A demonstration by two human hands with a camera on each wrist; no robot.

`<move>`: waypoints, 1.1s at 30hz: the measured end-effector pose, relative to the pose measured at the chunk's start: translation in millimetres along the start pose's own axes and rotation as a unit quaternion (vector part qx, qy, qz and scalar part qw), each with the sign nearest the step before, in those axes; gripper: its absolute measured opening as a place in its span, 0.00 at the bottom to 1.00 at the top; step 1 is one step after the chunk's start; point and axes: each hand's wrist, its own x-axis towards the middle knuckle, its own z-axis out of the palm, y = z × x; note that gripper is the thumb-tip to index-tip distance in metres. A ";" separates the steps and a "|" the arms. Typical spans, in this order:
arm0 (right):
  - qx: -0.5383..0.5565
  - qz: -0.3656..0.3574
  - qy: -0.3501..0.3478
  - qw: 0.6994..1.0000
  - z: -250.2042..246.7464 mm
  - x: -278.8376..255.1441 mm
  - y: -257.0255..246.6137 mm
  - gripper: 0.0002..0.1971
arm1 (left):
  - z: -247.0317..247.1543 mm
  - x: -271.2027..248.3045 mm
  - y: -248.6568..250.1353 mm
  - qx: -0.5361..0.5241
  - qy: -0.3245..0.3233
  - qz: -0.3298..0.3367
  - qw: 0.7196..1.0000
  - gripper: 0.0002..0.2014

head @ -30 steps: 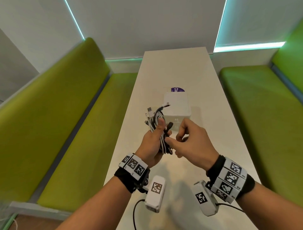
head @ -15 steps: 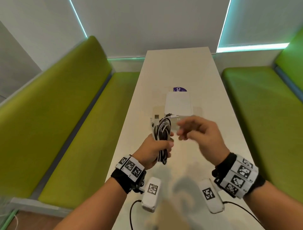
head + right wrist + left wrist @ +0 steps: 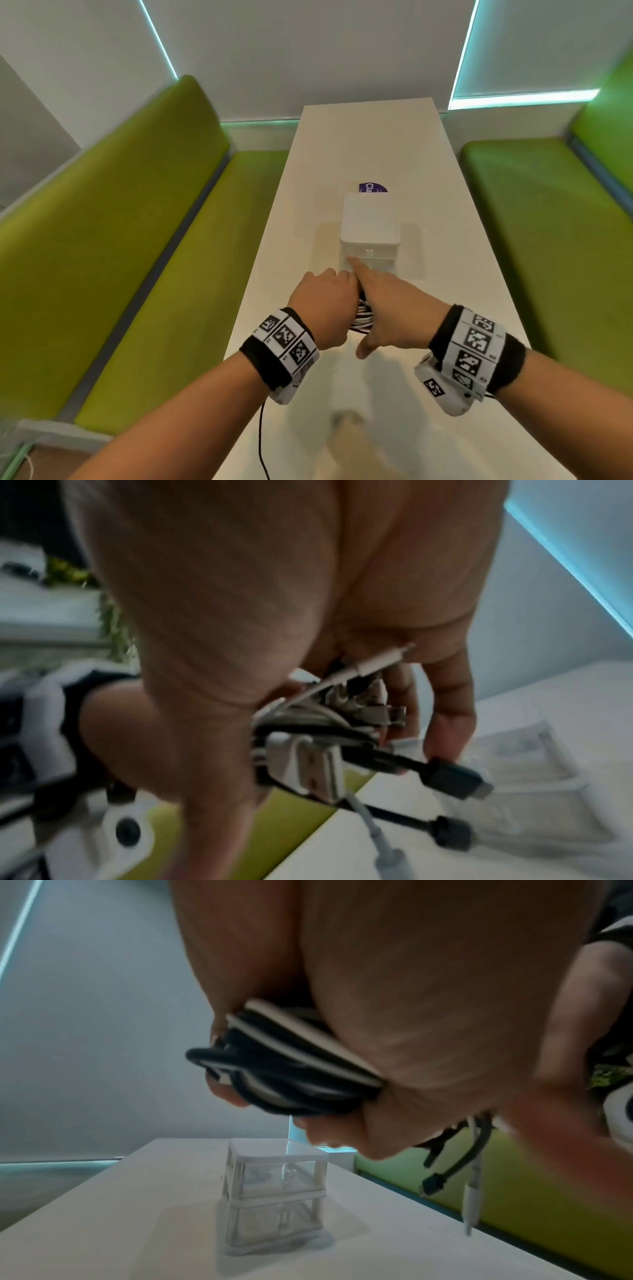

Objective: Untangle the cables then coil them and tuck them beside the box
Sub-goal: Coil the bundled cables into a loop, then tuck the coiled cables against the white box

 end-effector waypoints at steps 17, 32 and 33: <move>0.045 0.085 0.113 0.989 13.1 30.8 44.8 0.53 | 17.5 50.7 -13.0 -0.054 -0.007 -0.037 0.998 0.22; 0.424 0.324 0.097 0.840 45.1 106.5 115.9 0.15 | 23.8 145.5 -58.1 -0.125 -0.017 -0.082 0.989 0.22; 0.471 0.335 0.103 0.810 46.3 112.9 115.2 0.16 | 26.0 148.2 -57.6 -0.125 -0.019 -0.084 0.988 0.20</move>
